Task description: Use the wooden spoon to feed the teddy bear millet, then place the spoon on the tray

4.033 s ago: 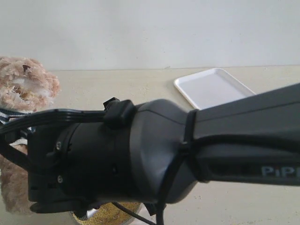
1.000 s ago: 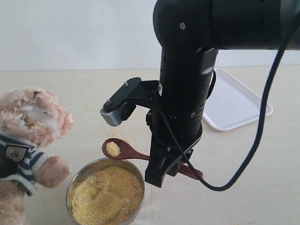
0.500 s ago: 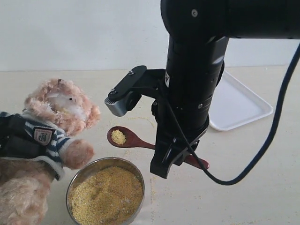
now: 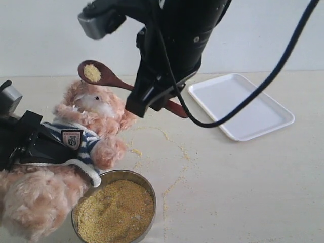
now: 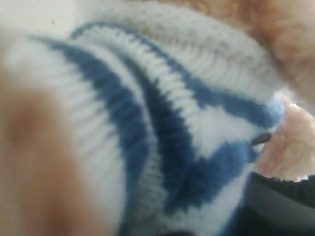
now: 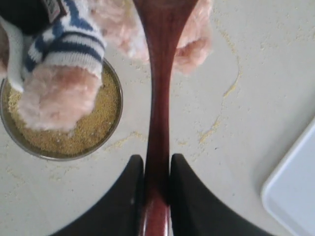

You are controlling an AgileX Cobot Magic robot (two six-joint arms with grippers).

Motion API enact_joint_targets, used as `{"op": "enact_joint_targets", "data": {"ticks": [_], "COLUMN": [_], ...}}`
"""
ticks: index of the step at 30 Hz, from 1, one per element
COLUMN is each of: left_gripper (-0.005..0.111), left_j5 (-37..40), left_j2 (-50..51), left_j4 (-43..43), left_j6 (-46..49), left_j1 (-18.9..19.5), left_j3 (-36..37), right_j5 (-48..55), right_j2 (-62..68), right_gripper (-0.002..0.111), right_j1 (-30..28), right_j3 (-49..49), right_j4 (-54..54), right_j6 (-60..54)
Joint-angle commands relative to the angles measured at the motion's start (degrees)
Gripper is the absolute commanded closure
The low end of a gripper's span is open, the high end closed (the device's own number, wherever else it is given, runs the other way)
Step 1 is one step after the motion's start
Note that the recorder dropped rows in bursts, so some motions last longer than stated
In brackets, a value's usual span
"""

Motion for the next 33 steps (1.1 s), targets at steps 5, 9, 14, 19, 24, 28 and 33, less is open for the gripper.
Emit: {"op": "enact_joint_targets", "data": {"ticks": [5,9,14,19,24,28,33], "left_gripper": [0.102,0.102,0.102,0.102,0.102,0.102,0.102], "left_j5": [2.78,2.75,2.75,3.14,3.56,3.79,4.20], "left_j2": [0.09,0.09,0.32,0.65,0.65,0.65,0.65], "left_j4": [-2.45,-2.75,-2.91,-2.91,-2.91,-2.91,-2.91], "left_j6": [1.20,1.45,2.25,2.70,3.61,4.02,4.02], "left_j1": [0.02,0.02,0.02,0.02,0.02,0.02,0.02], "left_j3": [-0.53,-0.53,-0.53,-0.53,-0.53,-0.53,-0.53], "right_j5": [-0.03,-0.03,-0.03,-0.03,-0.03,-0.03,-0.03], "right_j2": [5.96,6.87,6.76,6.76,6.76,6.76,6.76], "right_gripper": [0.109,0.109,0.109,0.109,0.109,0.109,0.109], "right_j1": [-0.46,-0.46,2.55,8.94,12.20,13.47,14.95], "right_j3": [-5.64,-5.64,-5.64,-5.64,-5.64,-5.64,-5.64], "right_j4": [-0.39,-1.23,-11.18,-24.50,-28.18,-29.47,-31.75], "right_j6": [-0.07,-0.23,0.04,2.99,4.72,5.19,5.54]}}
